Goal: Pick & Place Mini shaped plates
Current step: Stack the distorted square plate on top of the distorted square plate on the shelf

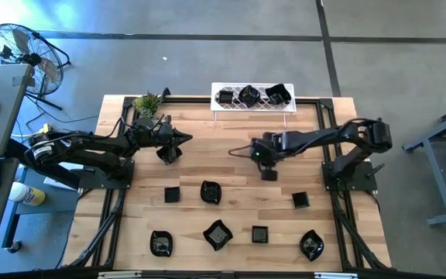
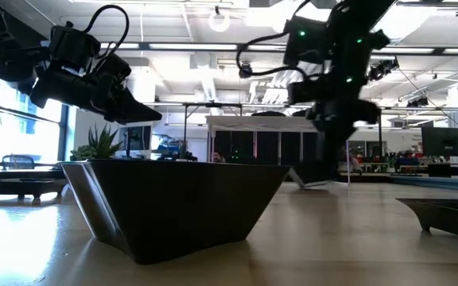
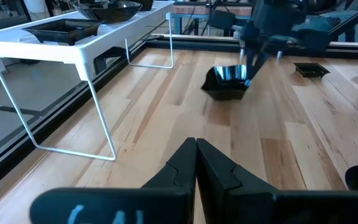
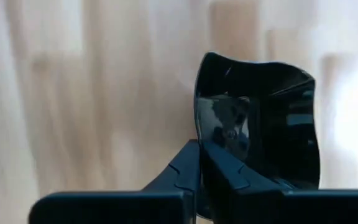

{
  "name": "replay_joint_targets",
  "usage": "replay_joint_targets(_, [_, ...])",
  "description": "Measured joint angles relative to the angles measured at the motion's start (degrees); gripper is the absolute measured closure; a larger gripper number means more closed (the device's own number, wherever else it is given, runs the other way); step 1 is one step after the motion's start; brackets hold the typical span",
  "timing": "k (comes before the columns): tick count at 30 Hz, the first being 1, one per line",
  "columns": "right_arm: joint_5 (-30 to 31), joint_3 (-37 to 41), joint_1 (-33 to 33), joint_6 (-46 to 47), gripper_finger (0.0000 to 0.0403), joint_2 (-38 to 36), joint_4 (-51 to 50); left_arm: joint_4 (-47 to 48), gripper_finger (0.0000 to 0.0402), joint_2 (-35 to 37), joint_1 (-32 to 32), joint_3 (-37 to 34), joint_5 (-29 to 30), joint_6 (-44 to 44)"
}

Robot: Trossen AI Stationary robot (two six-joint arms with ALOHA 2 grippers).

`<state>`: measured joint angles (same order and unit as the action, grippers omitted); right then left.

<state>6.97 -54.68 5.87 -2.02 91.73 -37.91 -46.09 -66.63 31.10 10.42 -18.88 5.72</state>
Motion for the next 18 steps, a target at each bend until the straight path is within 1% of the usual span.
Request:
replay_joint_targets(4, [-1.36, 0.0, -1.65, 1.09, 0.037, -0.2, -5.25, 0.0, 0.0397, 0.0, -0.01, -0.01, 0.01, 0.0])
replay_joint_targets(8, [-0.34, 0.0, -2.78, 7.68, 0.0341, -0.67, -6.81, 0.01, 0.0397, 0.0, -0.01, -0.01, 0.01, 0.0])
replay_joint_targets(12, [1.47, 0.0, -3.55, 19.81, 0.0309, -3.97, -8.2, 0.02, 0.0397, 0.0, -0.01, -0.01, 0.01, 0.0])
replay_joint_targets(14, [3.32, 0.0, -4.24, 27.53, 0.0295, -6.59, -9.04, 0.02, 0.0397, 0.0, 0.01, -0.01, 0.01, 0.0])
replay_joint_targets(18, [11.89, 0.28, -6.78, 45.24, 0.0275, -12.72, -9.71, 0.03, 0.0397, 0.0, -0.01, -0.01, 0.03, 0.0])
